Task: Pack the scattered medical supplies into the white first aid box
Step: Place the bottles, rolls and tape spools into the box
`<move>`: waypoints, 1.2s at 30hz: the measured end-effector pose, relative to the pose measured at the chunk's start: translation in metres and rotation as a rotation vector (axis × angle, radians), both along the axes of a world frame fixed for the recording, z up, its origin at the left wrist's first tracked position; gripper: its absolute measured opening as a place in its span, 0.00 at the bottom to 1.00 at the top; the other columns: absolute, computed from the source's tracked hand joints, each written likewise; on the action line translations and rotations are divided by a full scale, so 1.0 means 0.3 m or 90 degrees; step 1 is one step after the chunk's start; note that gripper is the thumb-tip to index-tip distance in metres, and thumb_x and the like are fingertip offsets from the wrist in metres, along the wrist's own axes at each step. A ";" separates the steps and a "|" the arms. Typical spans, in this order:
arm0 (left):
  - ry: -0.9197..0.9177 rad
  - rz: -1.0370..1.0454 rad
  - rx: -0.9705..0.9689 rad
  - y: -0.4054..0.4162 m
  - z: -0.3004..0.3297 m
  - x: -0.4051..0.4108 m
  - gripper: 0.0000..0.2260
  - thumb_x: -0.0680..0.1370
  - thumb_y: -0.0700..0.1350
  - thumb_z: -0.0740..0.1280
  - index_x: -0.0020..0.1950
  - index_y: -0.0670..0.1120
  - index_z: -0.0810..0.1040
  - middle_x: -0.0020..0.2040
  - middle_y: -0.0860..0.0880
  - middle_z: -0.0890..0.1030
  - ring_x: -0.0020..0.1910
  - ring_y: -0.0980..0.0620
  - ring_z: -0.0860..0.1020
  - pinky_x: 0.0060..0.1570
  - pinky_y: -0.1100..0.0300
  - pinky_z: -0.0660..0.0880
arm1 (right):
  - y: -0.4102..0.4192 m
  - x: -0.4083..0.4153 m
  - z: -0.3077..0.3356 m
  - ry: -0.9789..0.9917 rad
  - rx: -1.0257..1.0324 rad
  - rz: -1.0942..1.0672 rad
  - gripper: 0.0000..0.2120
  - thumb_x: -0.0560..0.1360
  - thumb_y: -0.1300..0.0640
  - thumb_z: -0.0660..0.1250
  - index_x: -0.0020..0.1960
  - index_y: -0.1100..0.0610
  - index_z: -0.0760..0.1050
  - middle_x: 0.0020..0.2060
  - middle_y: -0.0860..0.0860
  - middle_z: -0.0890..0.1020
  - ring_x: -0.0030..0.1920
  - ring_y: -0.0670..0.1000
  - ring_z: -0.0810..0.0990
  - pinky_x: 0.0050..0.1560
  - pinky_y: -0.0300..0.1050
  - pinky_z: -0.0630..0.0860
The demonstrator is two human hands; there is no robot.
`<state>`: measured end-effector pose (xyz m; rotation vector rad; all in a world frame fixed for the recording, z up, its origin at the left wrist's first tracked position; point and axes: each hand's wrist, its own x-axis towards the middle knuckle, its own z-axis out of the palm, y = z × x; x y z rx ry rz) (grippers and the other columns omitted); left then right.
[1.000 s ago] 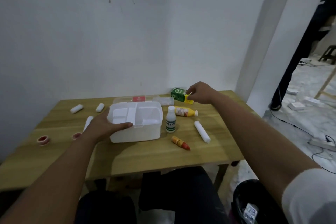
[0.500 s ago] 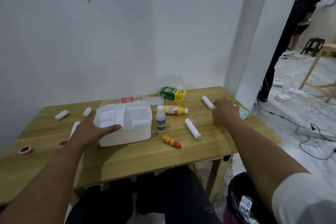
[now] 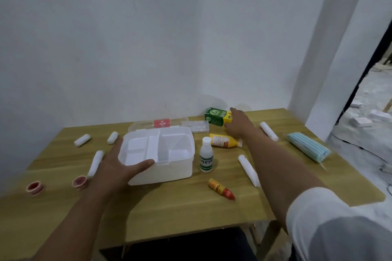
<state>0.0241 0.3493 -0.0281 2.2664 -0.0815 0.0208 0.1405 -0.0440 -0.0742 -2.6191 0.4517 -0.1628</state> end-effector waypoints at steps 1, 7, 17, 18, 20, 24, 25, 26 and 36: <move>-0.001 -0.001 -0.004 0.000 -0.002 0.003 0.46 0.70 0.55 0.77 0.82 0.54 0.55 0.81 0.50 0.61 0.79 0.43 0.57 0.71 0.42 0.63 | -0.005 0.022 -0.013 0.002 -0.006 -0.002 0.35 0.77 0.49 0.67 0.80 0.54 0.58 0.75 0.58 0.67 0.72 0.61 0.70 0.69 0.58 0.71; 0.011 -0.018 -0.026 0.007 -0.003 0.007 0.48 0.68 0.59 0.76 0.82 0.55 0.55 0.81 0.51 0.61 0.79 0.45 0.57 0.72 0.43 0.61 | -0.038 0.011 -0.005 -0.041 -0.048 -0.031 0.25 0.77 0.52 0.70 0.70 0.60 0.70 0.64 0.61 0.73 0.60 0.61 0.77 0.58 0.50 0.74; -0.013 -0.050 -0.012 0.039 -0.024 0.021 0.43 0.69 0.65 0.74 0.80 0.58 0.60 0.77 0.55 0.68 0.75 0.52 0.65 0.62 0.61 0.55 | 0.010 -0.147 0.381 -0.123 0.069 0.106 0.29 0.67 0.57 0.82 0.66 0.62 0.80 0.60 0.57 0.83 0.56 0.57 0.82 0.56 0.53 0.80; -0.015 -0.048 -0.016 0.041 -0.026 0.024 0.43 0.69 0.64 0.75 0.80 0.58 0.60 0.77 0.55 0.68 0.75 0.52 0.66 0.61 0.61 0.56 | 0.046 -0.165 0.428 -0.097 0.083 0.157 0.27 0.68 0.58 0.82 0.65 0.61 0.81 0.59 0.57 0.84 0.54 0.57 0.83 0.55 0.54 0.82; -0.018 -0.046 -0.026 0.044 -0.031 0.027 0.43 0.69 0.64 0.76 0.79 0.57 0.61 0.76 0.55 0.69 0.74 0.51 0.67 0.58 0.60 0.57 | 0.138 -0.199 0.502 -0.017 0.060 0.249 0.26 0.69 0.58 0.81 0.65 0.58 0.81 0.57 0.54 0.84 0.52 0.55 0.84 0.52 0.52 0.84; -0.014 -0.052 -0.054 0.059 -0.044 0.040 0.46 0.65 0.66 0.77 0.79 0.57 0.61 0.75 0.54 0.71 0.71 0.50 0.70 0.55 0.57 0.66 | 0.322 -0.209 0.526 0.092 -0.216 0.338 0.25 0.67 0.52 0.82 0.63 0.56 0.82 0.54 0.52 0.85 0.52 0.53 0.82 0.54 0.50 0.80; -0.016 -0.055 -0.056 0.062 -0.047 0.042 0.47 0.65 0.66 0.77 0.79 0.57 0.61 0.74 0.53 0.71 0.71 0.49 0.70 0.54 0.57 0.67 | 0.359 -0.206 0.516 0.107 -0.255 0.342 0.26 0.67 0.51 0.82 0.62 0.57 0.82 0.54 0.52 0.85 0.53 0.54 0.81 0.54 0.49 0.79; -0.019 -0.056 -0.054 0.064 -0.047 0.044 0.47 0.65 0.66 0.78 0.78 0.57 0.61 0.74 0.53 0.71 0.70 0.49 0.71 0.54 0.57 0.67 | 0.391 -0.203 0.504 0.121 -0.271 0.345 0.26 0.67 0.50 0.82 0.62 0.57 0.83 0.53 0.52 0.85 0.53 0.54 0.81 0.52 0.48 0.79; -0.006 -0.117 -0.006 0.121 -0.037 0.135 0.49 0.63 0.62 0.81 0.79 0.54 0.62 0.73 0.53 0.71 0.60 0.56 0.68 0.53 0.56 0.70 | 0.524 -0.164 0.485 0.162 -0.338 0.308 0.20 0.62 0.52 0.83 0.50 0.59 0.83 0.41 0.53 0.83 0.46 0.56 0.83 0.43 0.48 0.79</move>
